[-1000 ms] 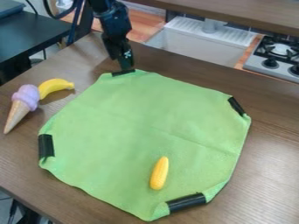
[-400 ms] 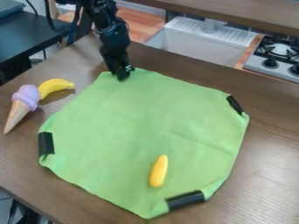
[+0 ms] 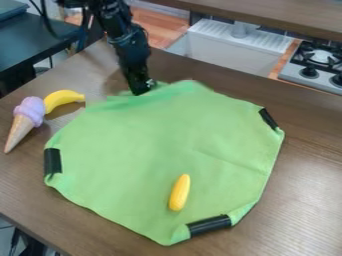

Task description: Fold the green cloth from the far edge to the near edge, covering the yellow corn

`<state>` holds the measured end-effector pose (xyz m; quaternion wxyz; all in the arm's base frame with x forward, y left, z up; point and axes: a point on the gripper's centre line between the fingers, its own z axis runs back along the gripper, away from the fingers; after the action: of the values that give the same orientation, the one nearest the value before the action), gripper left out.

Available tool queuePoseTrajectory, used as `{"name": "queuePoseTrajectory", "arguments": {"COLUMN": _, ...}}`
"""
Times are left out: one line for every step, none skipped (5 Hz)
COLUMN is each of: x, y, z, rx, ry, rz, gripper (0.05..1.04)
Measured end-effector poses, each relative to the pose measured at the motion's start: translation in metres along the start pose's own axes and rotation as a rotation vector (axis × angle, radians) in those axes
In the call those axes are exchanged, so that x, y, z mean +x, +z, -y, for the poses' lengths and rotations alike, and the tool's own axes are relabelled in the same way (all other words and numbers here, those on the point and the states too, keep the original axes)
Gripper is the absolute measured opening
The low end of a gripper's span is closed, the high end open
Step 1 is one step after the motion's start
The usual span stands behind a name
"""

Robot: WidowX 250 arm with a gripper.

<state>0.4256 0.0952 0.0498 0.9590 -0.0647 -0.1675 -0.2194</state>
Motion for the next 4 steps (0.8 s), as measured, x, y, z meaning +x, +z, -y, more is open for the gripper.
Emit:
{"name": "queuePoseTrajectory", "arguments": {"x": 0.009, "y": 0.043, "z": 0.058, "rx": -0.036, "ry": -0.124, "rz": 0.096, "gripper": 0.060}}
{"name": "queuePoseTrajectory", "arguments": {"x": -0.009, "y": 0.048, "z": 0.101, "rx": -0.061, "ry": -0.219, "rz": 0.075, "gripper": 0.052}}
{"name": "queuePoseTrajectory", "arguments": {"x": -0.029, "y": 0.045, "z": 0.142, "rx": -0.045, "ry": -0.327, "rz": 0.044, "gripper": 0.051}}
{"name": "queuePoseTrajectory", "arguments": {"x": -0.046, "y": 0.045, "z": 0.171, "rx": -0.026, "ry": -0.383, "rz": 0.032, "gripper": 0.051}}
